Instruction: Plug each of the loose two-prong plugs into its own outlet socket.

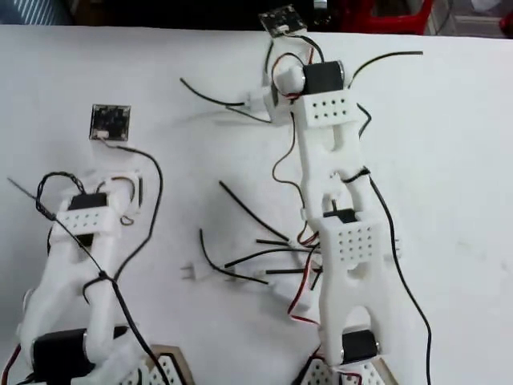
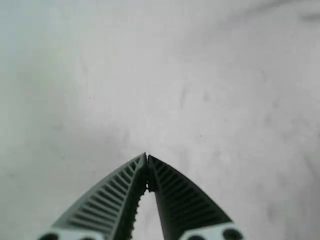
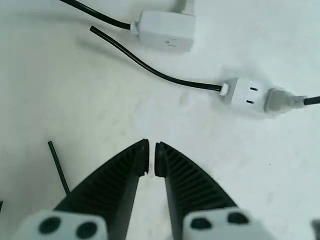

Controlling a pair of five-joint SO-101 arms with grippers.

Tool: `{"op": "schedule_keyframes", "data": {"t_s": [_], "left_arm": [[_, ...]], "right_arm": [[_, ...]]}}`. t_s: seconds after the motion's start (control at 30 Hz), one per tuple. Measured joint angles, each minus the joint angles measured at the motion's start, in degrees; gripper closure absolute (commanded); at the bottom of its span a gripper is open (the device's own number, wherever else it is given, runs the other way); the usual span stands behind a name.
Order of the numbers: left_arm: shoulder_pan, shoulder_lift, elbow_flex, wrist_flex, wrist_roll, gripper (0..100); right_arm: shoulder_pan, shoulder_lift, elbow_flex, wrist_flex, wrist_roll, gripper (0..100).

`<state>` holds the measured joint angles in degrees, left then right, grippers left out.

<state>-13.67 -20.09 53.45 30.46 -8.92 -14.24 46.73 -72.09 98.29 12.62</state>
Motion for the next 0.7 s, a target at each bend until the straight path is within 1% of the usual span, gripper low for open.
{"op": "schedule_keyframes", "data": {"t_s": [0.1,0.2,0.3,0.53,0.6,0.7], "left_arm": [[0.0,0.0,0.0,-0.53,0.0,97],[0.0,0.0,0.0,-0.53,0.0,97],[0.0,0.0,0.0,-0.53,0.0,97],[0.0,0.0,0.0,-0.53,0.0,97],[0.0,0.0,0.0,-0.53,0.0,97],[0.0,0.0,0.18,-0.53,0.0,97]], "right_arm": [[0.35,-0.09,0.53,0.18,0.35,98.1],[0.44,-2.02,6.42,0.18,0.35,98.1],[0.26,-8.26,16.79,0.18,1.58,98.1],[0.26,-26.9,45.19,0.0,11.16,98.0],[0.0,-30.51,52.48,-0.18,12.66,95.2],[-2.29,-33.93,61.8,-0.44,13.54,86.7]]}}
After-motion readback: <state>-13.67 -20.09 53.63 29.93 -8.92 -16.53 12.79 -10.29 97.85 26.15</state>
